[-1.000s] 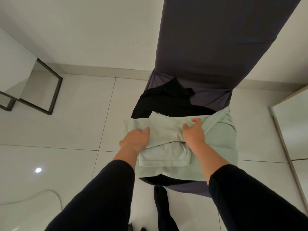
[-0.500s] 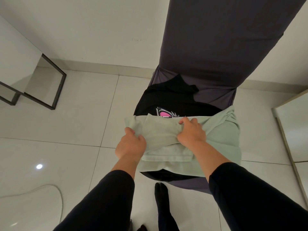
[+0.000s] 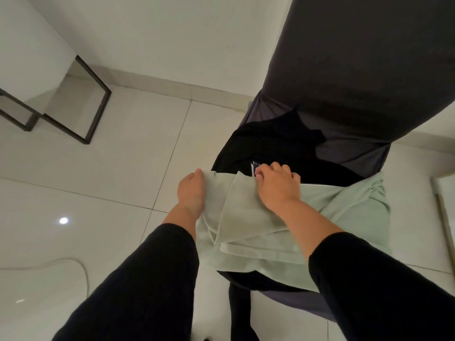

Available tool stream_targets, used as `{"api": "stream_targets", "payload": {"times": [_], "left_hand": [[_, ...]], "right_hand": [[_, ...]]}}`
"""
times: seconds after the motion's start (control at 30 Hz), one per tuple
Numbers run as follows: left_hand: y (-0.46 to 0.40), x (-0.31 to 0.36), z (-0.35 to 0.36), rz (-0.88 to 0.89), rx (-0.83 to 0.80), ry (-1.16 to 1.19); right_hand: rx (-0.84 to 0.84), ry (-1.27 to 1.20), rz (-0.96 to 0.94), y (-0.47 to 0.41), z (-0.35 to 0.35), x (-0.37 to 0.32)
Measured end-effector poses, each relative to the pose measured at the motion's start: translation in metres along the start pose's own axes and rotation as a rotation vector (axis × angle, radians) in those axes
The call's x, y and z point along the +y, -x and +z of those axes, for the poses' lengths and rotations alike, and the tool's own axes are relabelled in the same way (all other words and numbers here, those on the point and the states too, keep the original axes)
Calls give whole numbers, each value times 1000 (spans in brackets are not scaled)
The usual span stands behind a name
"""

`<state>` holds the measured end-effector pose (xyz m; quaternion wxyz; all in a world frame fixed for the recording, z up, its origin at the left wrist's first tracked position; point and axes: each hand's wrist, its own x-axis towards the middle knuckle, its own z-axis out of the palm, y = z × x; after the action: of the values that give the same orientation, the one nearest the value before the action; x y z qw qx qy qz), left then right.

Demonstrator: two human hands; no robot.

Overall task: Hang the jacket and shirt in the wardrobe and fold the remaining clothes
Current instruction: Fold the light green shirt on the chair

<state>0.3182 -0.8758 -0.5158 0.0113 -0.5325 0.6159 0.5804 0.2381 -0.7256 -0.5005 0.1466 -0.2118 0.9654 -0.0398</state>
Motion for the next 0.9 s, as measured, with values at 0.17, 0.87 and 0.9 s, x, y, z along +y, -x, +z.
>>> {"api": "stream_targets", "payload": {"times": [0.17,0.87,0.9], "left_hand": [[-11,-3,-6,155,205,90],[-47,50,0,187,341,-392],[-42,53,3,181,374,-445]], "right_hand": [[-82,-9,-48,-12,4,-6],[48,-97,-107,-65,-3,2],[53,-102,-96,-61,-4,9]]}}
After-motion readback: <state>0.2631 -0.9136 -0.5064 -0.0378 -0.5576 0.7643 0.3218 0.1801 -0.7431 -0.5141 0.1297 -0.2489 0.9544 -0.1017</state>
